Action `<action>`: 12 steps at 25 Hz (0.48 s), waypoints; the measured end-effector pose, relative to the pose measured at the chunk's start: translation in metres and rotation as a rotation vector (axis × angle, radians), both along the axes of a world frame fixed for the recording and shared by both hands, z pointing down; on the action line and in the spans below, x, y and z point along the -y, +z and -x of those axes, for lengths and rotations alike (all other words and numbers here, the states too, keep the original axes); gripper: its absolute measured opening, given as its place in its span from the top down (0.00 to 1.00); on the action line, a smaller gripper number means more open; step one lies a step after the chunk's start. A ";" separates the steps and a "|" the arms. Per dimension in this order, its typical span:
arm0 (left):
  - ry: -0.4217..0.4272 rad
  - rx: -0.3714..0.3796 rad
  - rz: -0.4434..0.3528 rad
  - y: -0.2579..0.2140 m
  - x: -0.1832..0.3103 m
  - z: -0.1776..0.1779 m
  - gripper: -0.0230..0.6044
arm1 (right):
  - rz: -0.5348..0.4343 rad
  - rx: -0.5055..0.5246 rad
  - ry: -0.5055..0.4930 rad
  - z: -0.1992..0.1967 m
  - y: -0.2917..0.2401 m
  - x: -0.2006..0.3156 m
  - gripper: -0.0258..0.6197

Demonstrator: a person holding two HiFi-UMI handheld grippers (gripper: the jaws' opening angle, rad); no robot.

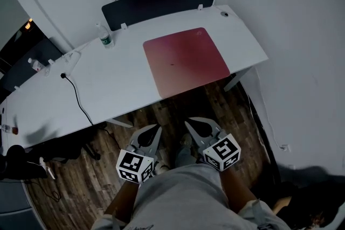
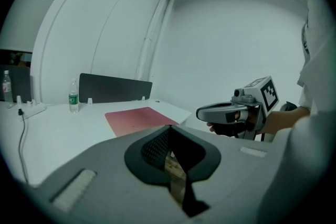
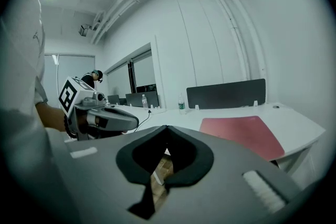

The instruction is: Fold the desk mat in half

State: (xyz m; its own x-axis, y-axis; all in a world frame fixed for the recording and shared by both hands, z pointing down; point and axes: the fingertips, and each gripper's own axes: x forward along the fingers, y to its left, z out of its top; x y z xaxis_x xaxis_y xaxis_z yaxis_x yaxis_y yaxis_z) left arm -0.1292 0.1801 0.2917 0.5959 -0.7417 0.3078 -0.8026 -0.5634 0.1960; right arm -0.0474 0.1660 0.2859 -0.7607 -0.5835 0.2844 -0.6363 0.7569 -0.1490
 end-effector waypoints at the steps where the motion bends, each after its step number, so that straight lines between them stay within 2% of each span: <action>1: -0.008 0.002 -0.003 -0.001 0.012 -0.002 0.93 | -0.003 -0.004 -0.013 -0.002 -0.001 0.012 0.95; 7: -0.057 0.001 -0.026 -0.013 0.077 -0.018 0.93 | -0.032 -0.024 -0.102 -0.014 -0.007 0.069 0.95; 12: -0.087 0.065 -0.052 -0.014 0.112 -0.031 0.93 | -0.040 -0.025 -0.123 -0.028 -0.009 0.106 0.95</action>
